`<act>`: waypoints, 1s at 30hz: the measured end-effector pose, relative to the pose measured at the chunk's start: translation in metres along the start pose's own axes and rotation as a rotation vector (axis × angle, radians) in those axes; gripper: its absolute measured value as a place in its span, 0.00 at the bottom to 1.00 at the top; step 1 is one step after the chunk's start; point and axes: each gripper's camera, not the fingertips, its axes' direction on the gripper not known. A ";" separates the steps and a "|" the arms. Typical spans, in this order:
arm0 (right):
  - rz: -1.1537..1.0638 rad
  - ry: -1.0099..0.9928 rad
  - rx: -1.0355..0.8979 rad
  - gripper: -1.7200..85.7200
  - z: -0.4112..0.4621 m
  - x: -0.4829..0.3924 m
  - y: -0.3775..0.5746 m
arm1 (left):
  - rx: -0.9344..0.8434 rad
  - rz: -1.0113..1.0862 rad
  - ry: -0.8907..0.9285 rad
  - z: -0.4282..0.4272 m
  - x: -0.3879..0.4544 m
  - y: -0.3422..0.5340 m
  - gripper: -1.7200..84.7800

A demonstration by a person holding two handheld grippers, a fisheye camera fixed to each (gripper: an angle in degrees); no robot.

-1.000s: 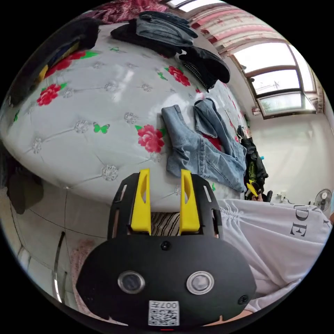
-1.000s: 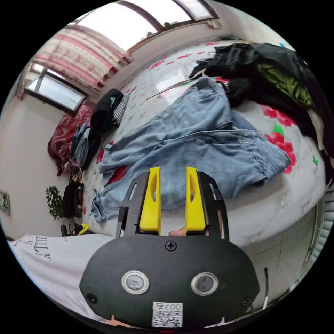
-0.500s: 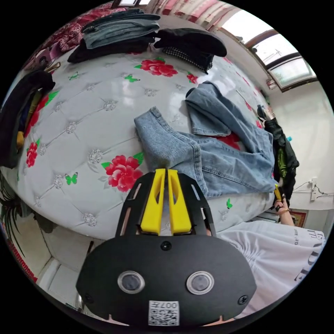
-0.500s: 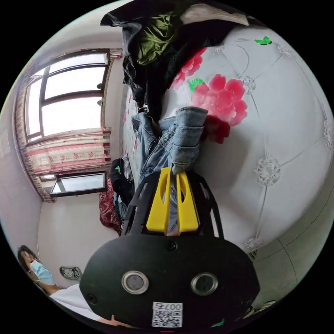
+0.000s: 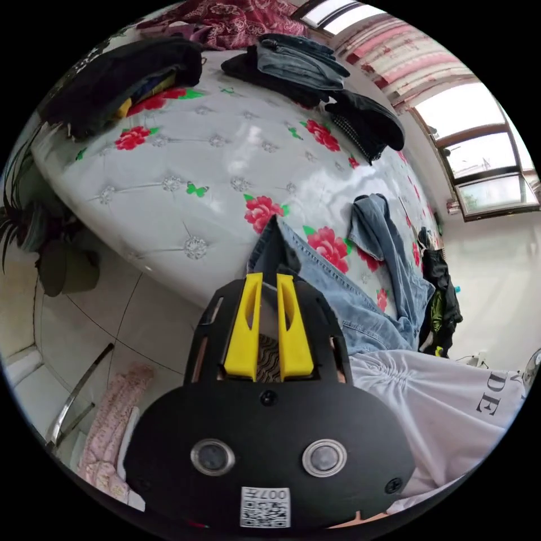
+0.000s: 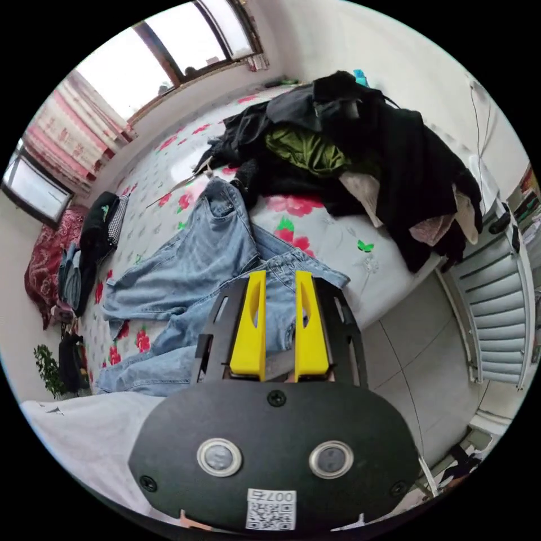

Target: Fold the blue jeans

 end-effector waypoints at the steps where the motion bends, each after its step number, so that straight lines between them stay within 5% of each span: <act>1: -0.106 -0.044 0.055 0.09 0.003 -0.039 0.007 | 0.002 0.017 -0.003 0.003 0.003 -0.004 0.09; 9: -0.820 -0.502 -0.176 0.14 0.134 -0.379 0.073 | -0.138 0.387 0.083 0.180 0.143 -0.079 0.18; 15: -1.132 -0.450 -0.426 0.11 0.255 -0.576 0.180 | -0.271 0.553 -0.110 0.332 0.218 -0.052 0.16; 18: -1.175 -0.367 -0.509 0.05 0.297 -0.598 0.213 | -0.205 0.655 -0.167 0.356 0.233 -0.027 0.17; 23: -1.088 -0.427 -0.318 0.02 0.254 -0.570 0.197 | -0.228 0.767 -0.208 0.426 0.249 0.017 0.16; 30: -1.003 -0.438 -0.266 0.02 0.238 -0.531 0.194 | -0.215 0.717 -0.173 0.483 0.226 0.059 0.10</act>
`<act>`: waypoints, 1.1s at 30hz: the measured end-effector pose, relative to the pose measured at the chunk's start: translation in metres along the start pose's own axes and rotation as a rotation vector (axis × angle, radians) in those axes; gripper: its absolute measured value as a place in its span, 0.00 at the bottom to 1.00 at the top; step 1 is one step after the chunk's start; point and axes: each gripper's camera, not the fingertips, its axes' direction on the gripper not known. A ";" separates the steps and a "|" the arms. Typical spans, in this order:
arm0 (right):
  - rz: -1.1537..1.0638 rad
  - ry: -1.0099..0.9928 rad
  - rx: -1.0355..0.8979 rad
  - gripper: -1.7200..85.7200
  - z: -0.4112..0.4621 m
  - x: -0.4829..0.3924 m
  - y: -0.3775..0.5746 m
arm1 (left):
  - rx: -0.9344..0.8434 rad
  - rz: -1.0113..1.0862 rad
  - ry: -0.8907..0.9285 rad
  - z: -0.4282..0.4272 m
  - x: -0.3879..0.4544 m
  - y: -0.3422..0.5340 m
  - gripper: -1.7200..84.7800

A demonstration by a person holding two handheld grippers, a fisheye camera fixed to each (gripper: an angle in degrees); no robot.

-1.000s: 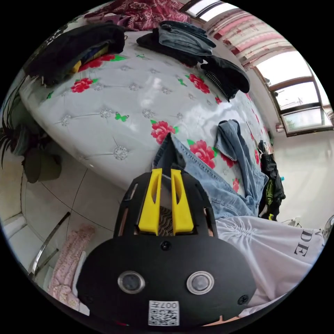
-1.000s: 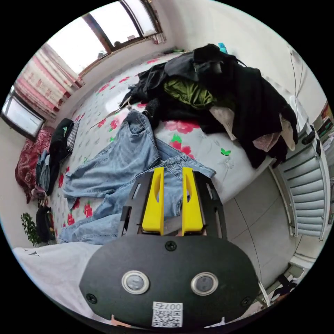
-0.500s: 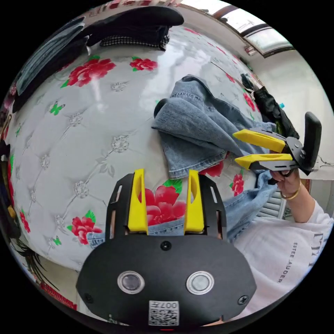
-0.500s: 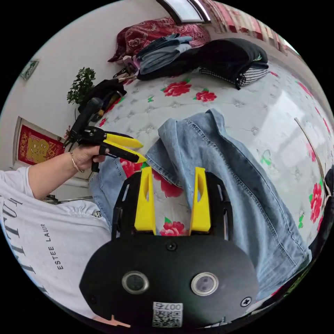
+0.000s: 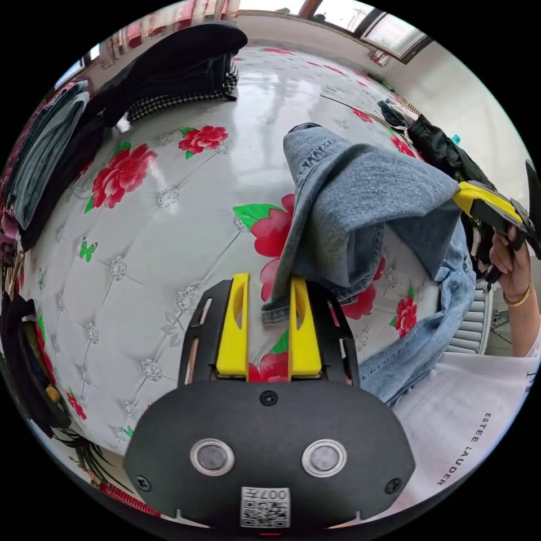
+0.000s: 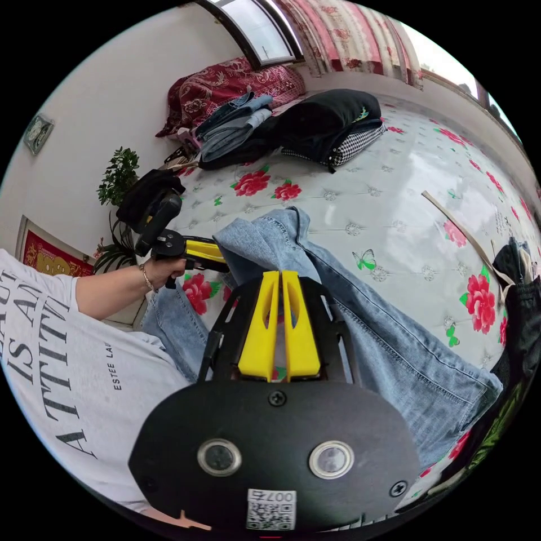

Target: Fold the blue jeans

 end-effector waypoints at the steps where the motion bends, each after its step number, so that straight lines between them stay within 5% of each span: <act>1: 0.003 0.001 -0.002 0.02 0.005 -0.003 0.003 | 0.002 -0.006 -0.011 0.005 0.002 0.003 0.07; 8: 0.003 0.017 -0.001 0.02 0.022 -0.020 0.005 | 0.023 -0.064 0.027 0.042 0.002 0.022 0.01; 14: -0.138 -0.043 -0.022 0.02 0.032 -0.059 -0.014 | 0.269 -0.011 -0.205 -0.133 -0.063 0.089 0.02; 18: -0.200 -0.210 -0.121 0.03 0.110 -0.107 -0.035 | 0.124 0.051 -0.346 -0.101 -0.091 0.126 0.07; 21: -0.161 -0.281 -0.239 0.04 0.155 -0.110 -0.039 | -0.099 -0.088 -0.305 -0.015 -0.124 0.196 0.06; 26: 0.018 0.020 -0.129 0.04 0.100 -0.022 -0.025 | -0.044 -0.290 -0.228 0.009 -0.132 0.248 0.07; 33: 0.348 0.389 -0.163 0.04 0.051 0.148 -0.026 | 0.071 -0.099 -0.220 0.047 -0.062 0.060 0.08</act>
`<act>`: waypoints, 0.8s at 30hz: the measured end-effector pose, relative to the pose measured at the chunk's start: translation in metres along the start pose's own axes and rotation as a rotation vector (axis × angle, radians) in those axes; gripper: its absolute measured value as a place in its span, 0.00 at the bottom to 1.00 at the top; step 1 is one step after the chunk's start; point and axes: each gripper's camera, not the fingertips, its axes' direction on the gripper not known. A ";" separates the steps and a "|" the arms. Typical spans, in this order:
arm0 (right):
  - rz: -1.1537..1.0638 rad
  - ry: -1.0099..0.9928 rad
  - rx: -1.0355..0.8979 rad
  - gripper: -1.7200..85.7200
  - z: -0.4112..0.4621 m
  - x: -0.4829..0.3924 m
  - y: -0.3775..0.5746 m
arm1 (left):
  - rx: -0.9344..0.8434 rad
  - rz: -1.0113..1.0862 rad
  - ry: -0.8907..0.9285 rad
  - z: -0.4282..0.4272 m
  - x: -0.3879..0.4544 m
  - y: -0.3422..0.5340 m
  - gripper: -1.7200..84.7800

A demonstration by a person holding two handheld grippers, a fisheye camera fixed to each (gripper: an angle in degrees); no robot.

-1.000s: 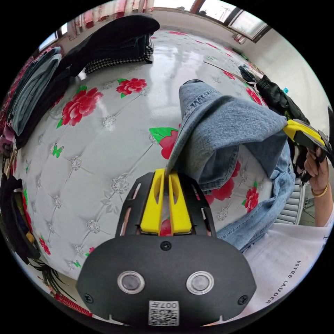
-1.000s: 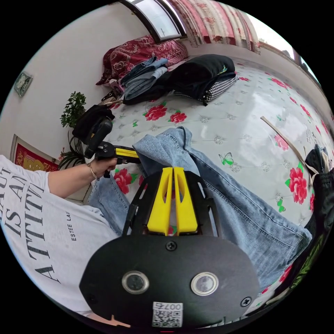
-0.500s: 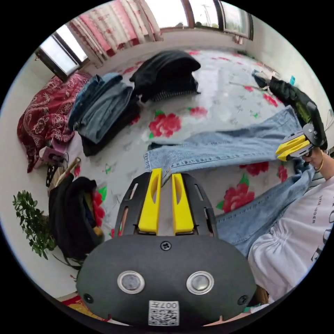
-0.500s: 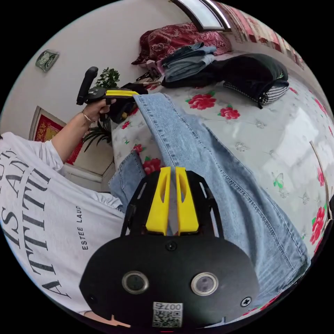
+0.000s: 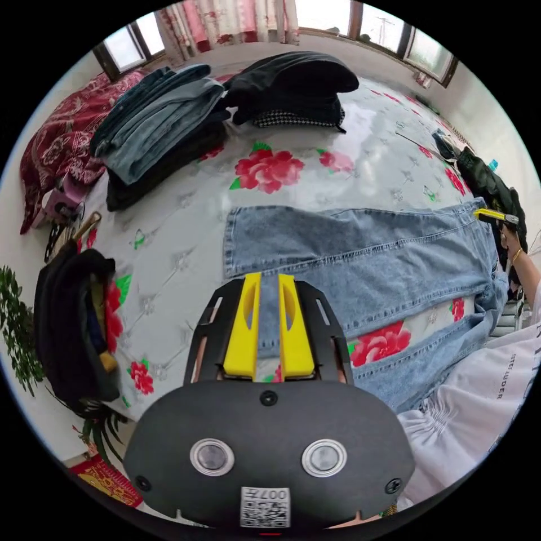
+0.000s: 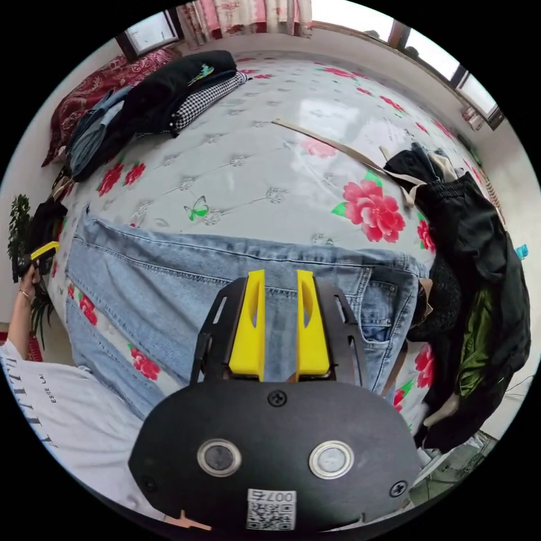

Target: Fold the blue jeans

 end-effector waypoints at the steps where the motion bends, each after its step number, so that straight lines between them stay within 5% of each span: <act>1: 0.024 0.035 -0.023 0.04 0.010 0.010 -0.011 | 0.001 0.016 -0.002 0.006 0.009 -0.019 0.08; 8: 0.142 0.134 -0.017 0.02 0.032 0.060 -0.053 | -0.202 -0.036 -0.225 0.105 0.046 -0.169 0.01; 20: 0.194 0.298 0.164 0.02 -0.030 0.085 -0.151 | -0.089 -0.266 -0.156 -0.005 0.028 -0.302 0.01; 24: 0.231 -0.015 0.186 0.03 -0.120 0.117 -0.136 | 0.006 -0.405 0.013 -0.124 0.003 -0.268 0.01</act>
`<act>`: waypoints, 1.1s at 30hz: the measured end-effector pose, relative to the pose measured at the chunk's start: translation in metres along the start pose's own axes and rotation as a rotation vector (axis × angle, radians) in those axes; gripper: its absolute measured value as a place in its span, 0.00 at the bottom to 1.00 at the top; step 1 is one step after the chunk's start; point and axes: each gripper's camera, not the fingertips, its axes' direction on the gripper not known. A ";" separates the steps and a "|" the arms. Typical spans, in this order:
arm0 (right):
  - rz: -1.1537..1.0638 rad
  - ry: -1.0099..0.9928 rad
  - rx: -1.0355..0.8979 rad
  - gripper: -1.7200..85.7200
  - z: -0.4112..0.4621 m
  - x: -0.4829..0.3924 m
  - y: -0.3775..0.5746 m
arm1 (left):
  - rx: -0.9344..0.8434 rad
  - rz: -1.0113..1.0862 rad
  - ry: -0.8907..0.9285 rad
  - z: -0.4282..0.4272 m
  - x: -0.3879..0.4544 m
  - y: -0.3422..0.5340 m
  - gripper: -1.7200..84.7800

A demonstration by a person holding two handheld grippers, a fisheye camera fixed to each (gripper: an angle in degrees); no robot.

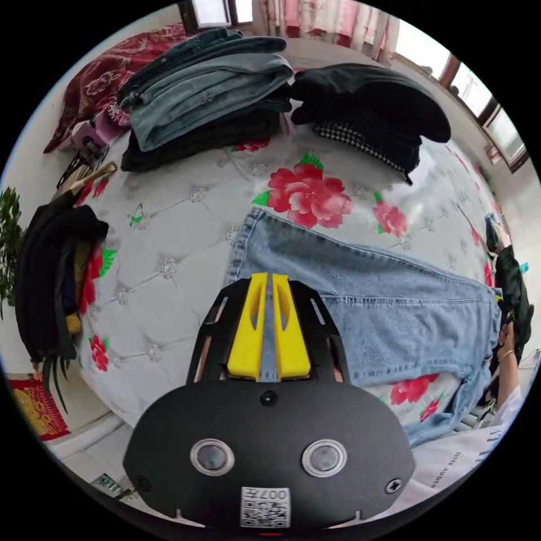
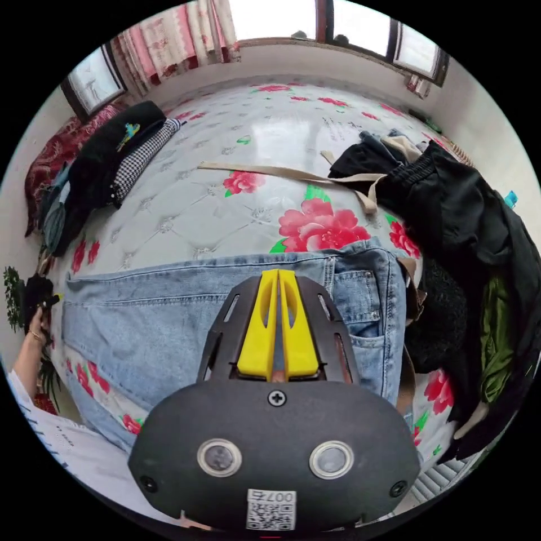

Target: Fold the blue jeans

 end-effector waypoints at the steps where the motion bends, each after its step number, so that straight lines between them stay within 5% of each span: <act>1: 0.044 -0.094 0.086 0.03 -0.046 0.016 0.015 | 0.013 -0.010 0.022 -0.020 -0.005 0.011 0.02; 10: 0.522 -0.197 0.150 0.10 -0.278 0.188 0.265 | -0.058 -0.305 0.234 -0.234 -0.093 0.266 0.08; 16: 0.817 -0.395 0.069 0.11 -0.310 0.273 0.390 | -0.088 -0.485 0.247 -0.325 -0.133 0.332 0.14; 23: 0.795 -0.616 0.094 0.09 -0.320 0.292 0.382 | -0.050 -0.699 0.494 -0.373 -0.140 0.329 0.18; 29: 0.777 -0.801 0.123 0.03 -0.353 0.291 0.352 | -0.157 -0.611 0.421 -0.473 -0.133 0.292 0.03; 32: 0.712 -0.883 0.240 0.02 -0.414 0.287 0.334 | 0.089 -0.600 0.664 -0.584 -0.151 0.288 0.01; 33: 0.653 -0.964 0.421 0.02 -0.461 0.289 0.332 | 0.225 -0.599 0.763 -0.640 -0.161 0.291 0.01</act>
